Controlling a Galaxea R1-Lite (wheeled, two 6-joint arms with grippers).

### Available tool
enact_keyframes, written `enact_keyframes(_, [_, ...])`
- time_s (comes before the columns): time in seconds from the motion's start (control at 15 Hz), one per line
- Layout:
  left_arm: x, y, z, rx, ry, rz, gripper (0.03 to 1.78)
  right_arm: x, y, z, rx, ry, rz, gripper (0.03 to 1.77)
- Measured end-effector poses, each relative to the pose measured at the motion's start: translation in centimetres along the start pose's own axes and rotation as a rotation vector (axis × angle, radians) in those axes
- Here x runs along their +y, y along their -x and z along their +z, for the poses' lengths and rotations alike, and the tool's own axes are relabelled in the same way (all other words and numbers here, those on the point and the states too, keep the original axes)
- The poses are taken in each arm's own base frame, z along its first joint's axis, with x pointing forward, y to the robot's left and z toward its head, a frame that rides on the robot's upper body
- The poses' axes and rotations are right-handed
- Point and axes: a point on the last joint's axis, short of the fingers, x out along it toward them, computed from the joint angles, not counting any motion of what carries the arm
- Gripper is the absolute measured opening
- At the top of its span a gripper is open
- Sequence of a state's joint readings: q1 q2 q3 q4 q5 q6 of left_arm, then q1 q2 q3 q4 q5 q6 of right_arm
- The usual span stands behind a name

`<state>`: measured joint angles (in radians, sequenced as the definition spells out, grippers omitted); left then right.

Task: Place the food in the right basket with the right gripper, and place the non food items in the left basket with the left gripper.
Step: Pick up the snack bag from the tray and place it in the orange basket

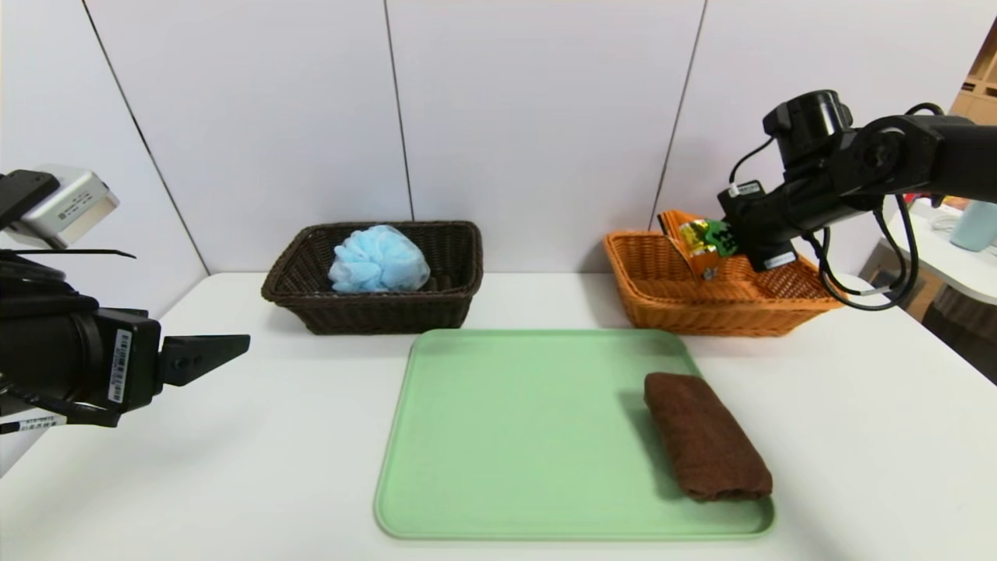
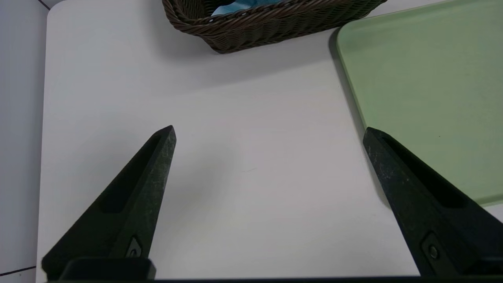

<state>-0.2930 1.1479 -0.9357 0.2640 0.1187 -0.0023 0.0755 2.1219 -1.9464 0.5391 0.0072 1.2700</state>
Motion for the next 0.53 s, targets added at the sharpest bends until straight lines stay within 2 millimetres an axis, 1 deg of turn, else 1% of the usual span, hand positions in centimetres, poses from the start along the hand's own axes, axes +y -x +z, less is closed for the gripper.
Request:
enact_keyframes(0.13, [0.0,0.0,0.0,0.0,0.0,0.0,1.69,-0.22,-0.22,0.27,0.0,-0.008,-0.009,0.41])
enact_keyframes(0.2, [0.0,0.0,0.0,0.0,0.0,0.0,1.69,-0.25,-0.28,0.26,0.004,-0.008,-0.011,0.46])
enact_keyframes(0.4, [0.01,0.01,0.0,0.0,0.001,0.001,1.69,-0.4,-0.49,0.23,0.009,-0.008,-0.022,0.86])
enact_keyframes(0.53, [0.02,0.03,-0.01,0.0,0.001,0.002,1.69,-0.46,-0.6,0.25,0.009,-0.008,-0.026,1.05])
